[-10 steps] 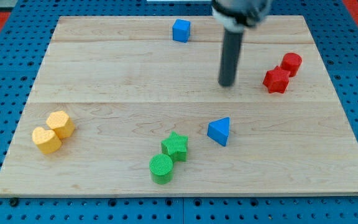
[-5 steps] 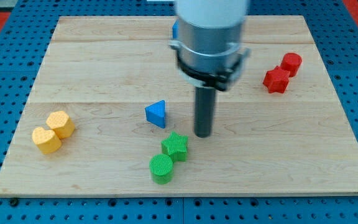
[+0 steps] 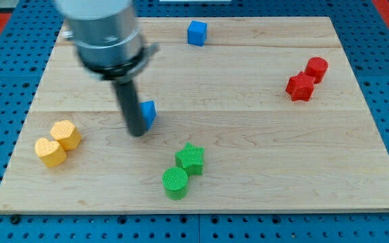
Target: Move the blue triangle below the blue cube
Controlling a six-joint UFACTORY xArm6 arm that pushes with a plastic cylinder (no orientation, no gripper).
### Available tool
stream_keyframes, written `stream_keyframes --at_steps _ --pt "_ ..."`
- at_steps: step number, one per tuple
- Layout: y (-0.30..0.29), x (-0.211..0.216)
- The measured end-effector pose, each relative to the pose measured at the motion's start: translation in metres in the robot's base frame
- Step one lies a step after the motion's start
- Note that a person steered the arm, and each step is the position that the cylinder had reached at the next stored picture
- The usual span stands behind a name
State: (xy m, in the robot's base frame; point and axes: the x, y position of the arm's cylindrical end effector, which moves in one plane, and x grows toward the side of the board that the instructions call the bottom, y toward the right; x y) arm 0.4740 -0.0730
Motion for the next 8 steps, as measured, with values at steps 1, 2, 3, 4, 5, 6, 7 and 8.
stream_keyframes --at_steps 1,2,3,4,5,6,7,8 --pt "0.043 -0.055" --pt "0.049 -0.065" --pt "0.080 0.013" --pt "0.039 0.009" --pt "0.023 -0.027" --pt "0.022 -0.067" --pt "0.015 -0.062" --pt "-0.024 -0.064"
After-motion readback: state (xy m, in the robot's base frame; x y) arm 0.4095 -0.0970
